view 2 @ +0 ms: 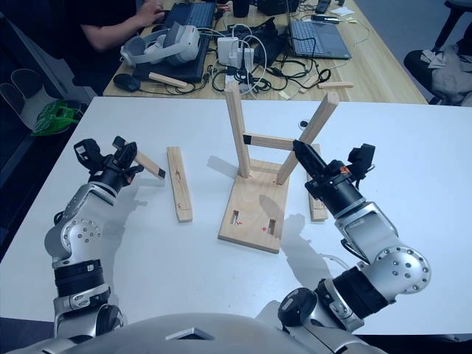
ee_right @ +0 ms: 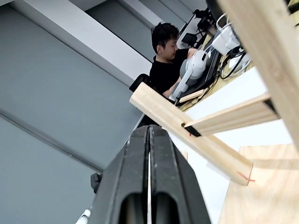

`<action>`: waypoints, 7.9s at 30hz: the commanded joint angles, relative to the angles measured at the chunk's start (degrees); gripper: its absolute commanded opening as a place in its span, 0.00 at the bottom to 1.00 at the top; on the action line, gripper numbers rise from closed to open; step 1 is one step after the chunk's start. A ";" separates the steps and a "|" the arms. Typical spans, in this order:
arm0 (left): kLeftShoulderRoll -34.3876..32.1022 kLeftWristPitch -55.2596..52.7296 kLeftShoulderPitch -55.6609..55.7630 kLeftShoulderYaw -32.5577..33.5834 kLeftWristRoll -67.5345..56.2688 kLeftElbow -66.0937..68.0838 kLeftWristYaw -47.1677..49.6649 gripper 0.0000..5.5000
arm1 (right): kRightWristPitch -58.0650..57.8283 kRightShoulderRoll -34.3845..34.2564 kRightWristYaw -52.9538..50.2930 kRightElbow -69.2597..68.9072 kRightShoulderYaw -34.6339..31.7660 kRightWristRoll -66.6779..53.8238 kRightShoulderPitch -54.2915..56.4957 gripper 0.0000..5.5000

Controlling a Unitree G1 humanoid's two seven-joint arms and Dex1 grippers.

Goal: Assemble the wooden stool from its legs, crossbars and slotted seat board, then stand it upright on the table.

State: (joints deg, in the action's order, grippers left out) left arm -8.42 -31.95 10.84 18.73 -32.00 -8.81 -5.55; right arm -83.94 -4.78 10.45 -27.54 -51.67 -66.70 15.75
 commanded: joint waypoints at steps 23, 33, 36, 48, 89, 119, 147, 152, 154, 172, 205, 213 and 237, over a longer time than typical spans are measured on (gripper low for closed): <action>10.26 -9.06 3.40 3.57 -11.66 -0.41 17.77 0.07 | 23.70 14.62 -11.00 5.15 22.36 -21.90 -11.90 0.00; 9.71 -7.48 4.97 2.94 -8.01 3.23 18.58 0.07 | 30.25 18.90 -11.65 5.14 27.57 -25.93 -14.08 0.00; 9.56 -7.40 5.19 3.07 -7.30 3.55 19.14 0.07 | 31.72 19.85 -11.69 5.18 28.74 -26.66 -14.46 0.00; 11.30 -8.07 7.55 5.46 -7.34 2.43 24.36 0.07 | 35.60 22.80 -11.24 5.68 31.93 -28.50 -15.44 0.00; -6.31 -10.42 14.05 -12.17 6.35 13.43 0.11 0.07 | 39.94 25.72 -11.27 5.92 35.70 -29.46 -15.53 0.00; -14.49 10.33 8.22 -24.02 23.30 22.48 -24.32 0.07 | 39.27 27.80 -10.51 8.26 36.05 -30.15 -14.68 0.00; -8.84 23.26 4.65 -15.70 19.20 22.98 -19.93 0.20 | 39.57 28.07 -11.03 9.08 35.90 -31.42 -14.37 0.00; -10.44 20.33 8.55 -13.35 18.43 14.72 -18.47 0.34 | 39.64 27.93 -10.98 9.44 35.82 -31.81 -14.40 0.00; -11.35 18.35 13.57 -12.09 17.90 12.54 -17.34 0.36 | 39.88 27.74 -11.12 9.15 35.61 -32.11 -14.82 0.00; -9.30 5.89 14.88 -19.18 24.46 24.11 -13.45 0.36 | 39.91 28.00 -12.19 9.16 36.12 -33.83 -14.25 0.00; -8.09 -0.86 30.33 -12.64 18.10 14.88 -10.96 0.36 | 39.62 28.41 -11.35 10.30 36.35 -34.16 -14.02 0.00; -6.29 -5.05 28.07 -14.89 19.79 20.78 -9.28 0.36 | 39.56 28.06 -11.21 9.74 36.78 -34.43 -14.34 0.00; -18.87 -24.29 15.11 -13.03 14.66 -6.04 -14.47 0.36 | 41.26 27.08 -12.01 7.46 35.69 -35.31 -17.04 0.00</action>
State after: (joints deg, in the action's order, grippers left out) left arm -25.48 -50.55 28.05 7.30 -14.52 -9.40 -17.11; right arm -43.18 22.45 -0.81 -19.18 -15.30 -101.19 -0.47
